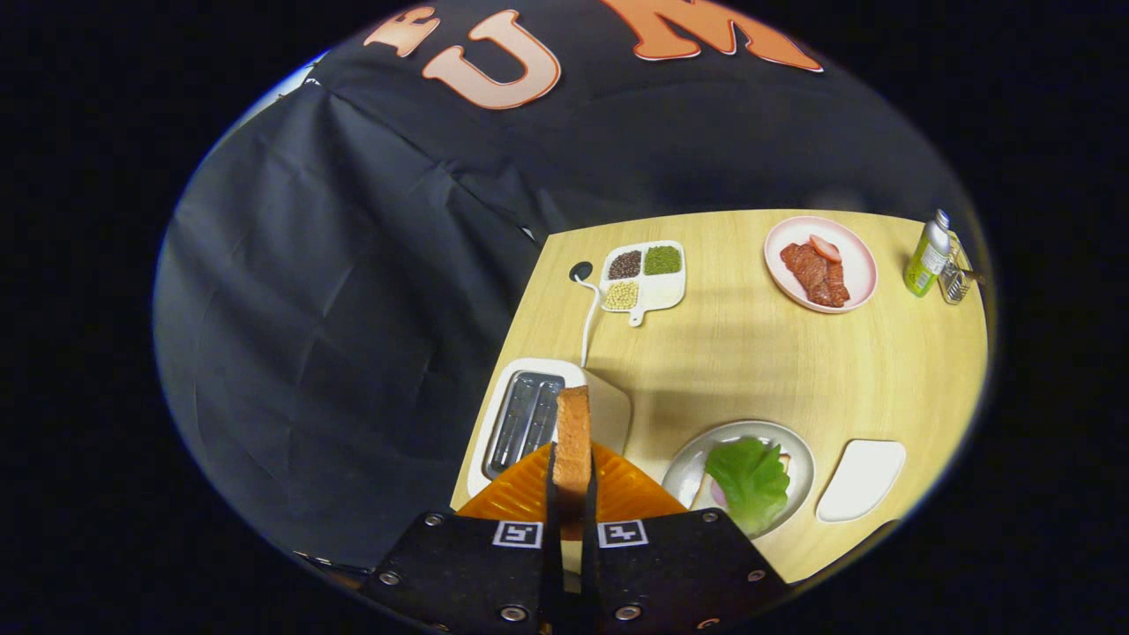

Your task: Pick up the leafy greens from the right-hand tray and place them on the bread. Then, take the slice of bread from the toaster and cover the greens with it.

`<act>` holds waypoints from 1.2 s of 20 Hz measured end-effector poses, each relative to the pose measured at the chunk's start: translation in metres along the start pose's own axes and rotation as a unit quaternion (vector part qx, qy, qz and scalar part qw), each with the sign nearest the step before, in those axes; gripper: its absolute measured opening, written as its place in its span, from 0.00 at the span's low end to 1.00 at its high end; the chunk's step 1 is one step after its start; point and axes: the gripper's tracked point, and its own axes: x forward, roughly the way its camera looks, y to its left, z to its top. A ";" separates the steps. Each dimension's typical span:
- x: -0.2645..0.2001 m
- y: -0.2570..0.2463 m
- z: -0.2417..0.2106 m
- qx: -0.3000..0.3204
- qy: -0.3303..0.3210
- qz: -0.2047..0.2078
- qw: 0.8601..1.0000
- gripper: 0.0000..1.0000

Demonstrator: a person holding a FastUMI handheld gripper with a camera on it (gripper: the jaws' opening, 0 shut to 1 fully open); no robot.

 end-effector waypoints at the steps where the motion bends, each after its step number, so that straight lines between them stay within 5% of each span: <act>1: -0.003 -0.010 -0.004 0.002 -0.002 -0.003 1.000 0.09; 14: 0.030 -0.107 -0.075 0.031 0.026 0.035 0.999 0.08; 24: 0.064 -0.185 -0.103 0.030 0.027 -0.017 0.999 0.13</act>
